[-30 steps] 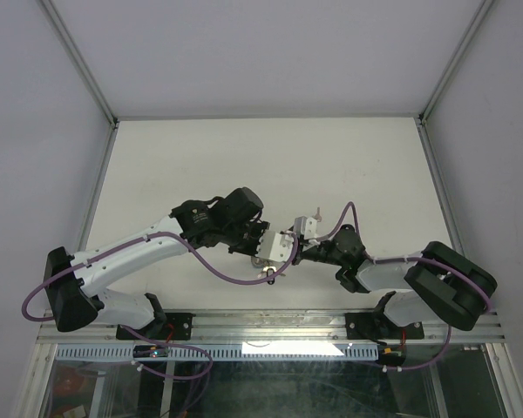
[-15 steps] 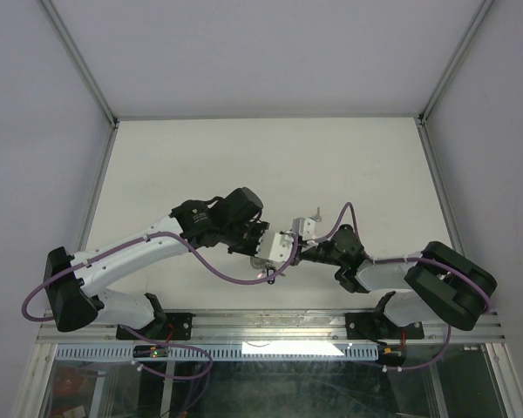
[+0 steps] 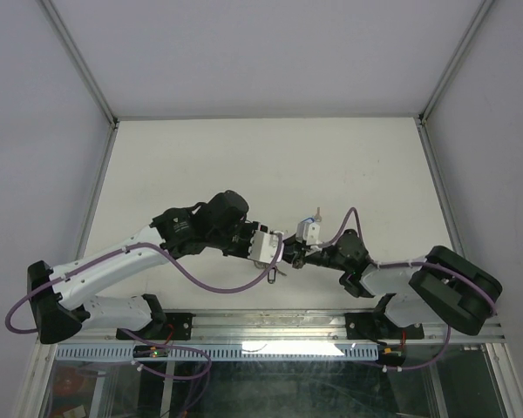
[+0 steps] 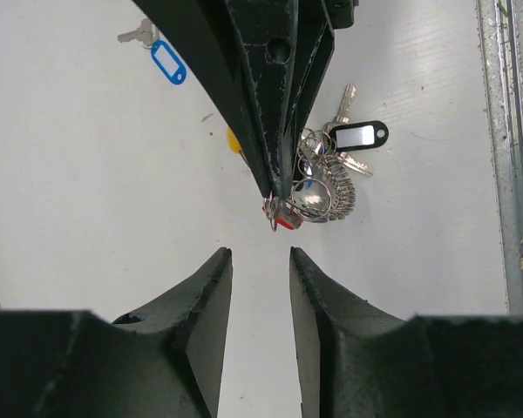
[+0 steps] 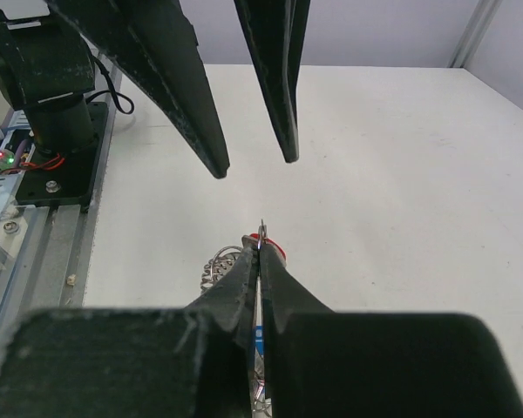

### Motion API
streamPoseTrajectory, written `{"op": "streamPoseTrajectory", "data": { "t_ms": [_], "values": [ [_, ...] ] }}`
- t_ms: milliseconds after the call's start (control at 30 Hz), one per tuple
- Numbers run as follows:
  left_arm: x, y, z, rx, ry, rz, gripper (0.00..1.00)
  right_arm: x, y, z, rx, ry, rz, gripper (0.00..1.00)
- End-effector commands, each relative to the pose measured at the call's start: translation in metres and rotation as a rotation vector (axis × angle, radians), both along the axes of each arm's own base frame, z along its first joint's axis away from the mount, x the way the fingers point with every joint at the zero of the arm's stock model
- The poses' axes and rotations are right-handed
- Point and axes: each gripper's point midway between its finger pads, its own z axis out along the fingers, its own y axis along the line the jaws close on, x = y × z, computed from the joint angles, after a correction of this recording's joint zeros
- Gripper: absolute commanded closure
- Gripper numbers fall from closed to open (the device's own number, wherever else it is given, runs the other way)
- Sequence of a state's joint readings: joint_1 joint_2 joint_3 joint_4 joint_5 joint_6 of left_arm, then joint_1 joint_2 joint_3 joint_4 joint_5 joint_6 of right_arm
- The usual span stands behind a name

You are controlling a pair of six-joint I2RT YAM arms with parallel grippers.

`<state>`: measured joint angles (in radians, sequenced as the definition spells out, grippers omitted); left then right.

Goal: Put the keys on the keyring

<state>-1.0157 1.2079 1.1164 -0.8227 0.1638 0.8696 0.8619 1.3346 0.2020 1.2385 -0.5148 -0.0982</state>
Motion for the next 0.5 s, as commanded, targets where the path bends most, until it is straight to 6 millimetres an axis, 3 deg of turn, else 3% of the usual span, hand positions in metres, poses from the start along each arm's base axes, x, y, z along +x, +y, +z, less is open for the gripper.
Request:
{"op": "streamPoseTrajectory", "data": {
  "t_ms": [0, 467],
  "values": [
    [-0.005, -0.009, 0.018, -0.113, -0.022, -0.002, 0.68, 0.001, -0.006, 0.031, 0.087, -0.114, -0.026, 1.00],
    [-0.005, -0.020, 0.010, -0.226, -0.037, -0.002, 0.69, -0.007, -0.013, 0.038, 0.109, -0.146, -0.016, 1.00]
  ]
}}
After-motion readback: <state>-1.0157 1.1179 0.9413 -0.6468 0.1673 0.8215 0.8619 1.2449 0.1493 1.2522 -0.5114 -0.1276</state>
